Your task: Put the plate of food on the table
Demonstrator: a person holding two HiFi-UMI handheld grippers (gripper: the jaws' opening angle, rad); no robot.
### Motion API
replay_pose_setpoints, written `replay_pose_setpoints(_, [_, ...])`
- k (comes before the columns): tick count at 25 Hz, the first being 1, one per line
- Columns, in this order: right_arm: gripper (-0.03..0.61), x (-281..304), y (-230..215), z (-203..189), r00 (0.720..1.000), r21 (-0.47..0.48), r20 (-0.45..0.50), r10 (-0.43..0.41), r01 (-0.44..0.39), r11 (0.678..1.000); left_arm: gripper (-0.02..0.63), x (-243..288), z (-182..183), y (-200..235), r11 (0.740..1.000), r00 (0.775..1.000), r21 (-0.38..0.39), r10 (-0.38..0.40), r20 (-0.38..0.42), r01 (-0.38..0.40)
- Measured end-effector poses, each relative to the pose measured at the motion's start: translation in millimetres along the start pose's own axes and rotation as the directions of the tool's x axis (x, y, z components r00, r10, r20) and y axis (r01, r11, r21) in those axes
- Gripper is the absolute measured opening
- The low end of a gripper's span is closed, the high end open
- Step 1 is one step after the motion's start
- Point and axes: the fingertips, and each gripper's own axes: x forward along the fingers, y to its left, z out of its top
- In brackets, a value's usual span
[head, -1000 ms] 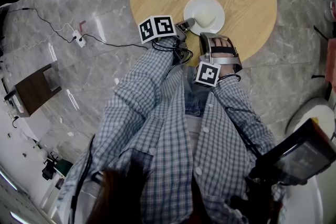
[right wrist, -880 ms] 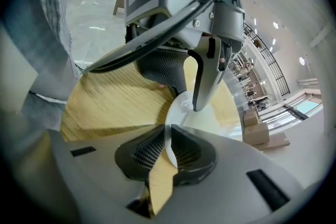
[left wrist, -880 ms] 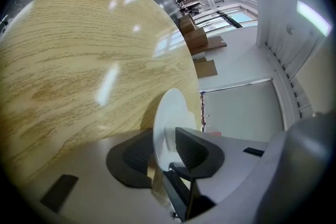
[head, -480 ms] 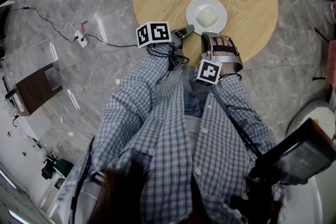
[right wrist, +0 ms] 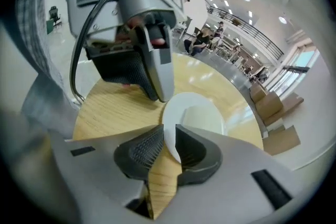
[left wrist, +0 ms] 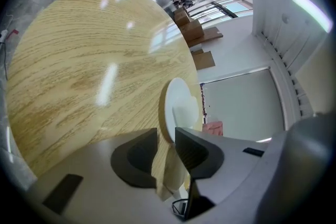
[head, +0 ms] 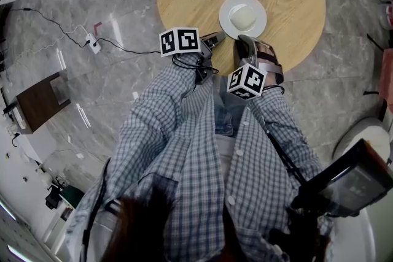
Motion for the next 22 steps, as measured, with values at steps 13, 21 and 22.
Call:
replay_pose_setpoints(13, [0.011, -50.0, -39.6, 25.9, 0.971, 0.663, 0.226, -0.082, -0.092, 0.743, 0.008, -36.2, 0.4, -40.3, 0.956, 0.991, 0.279, -0.114, 0.076, 0.088])
replay_pose_setpoints(21, [0.011, -77.7, -51.6, 24.6, 0.946, 0.788, 0.284, -0.157, -0.137, 0.600, 0.008, -66.9, 4.3, -63.3, 0.902, 0.981, 0.424, -0.143, 0.134, 0.074])
replay_pose_setpoints(22, [0.011, -81.8, -51.2, 23.8, 0.944, 0.794, 0.283, -0.168, -0.133, 0.594, 0.008, -69.7, 2.7, -65.4, 0.898, 0.979, 0.434, -0.149, 0.136, 0.076])
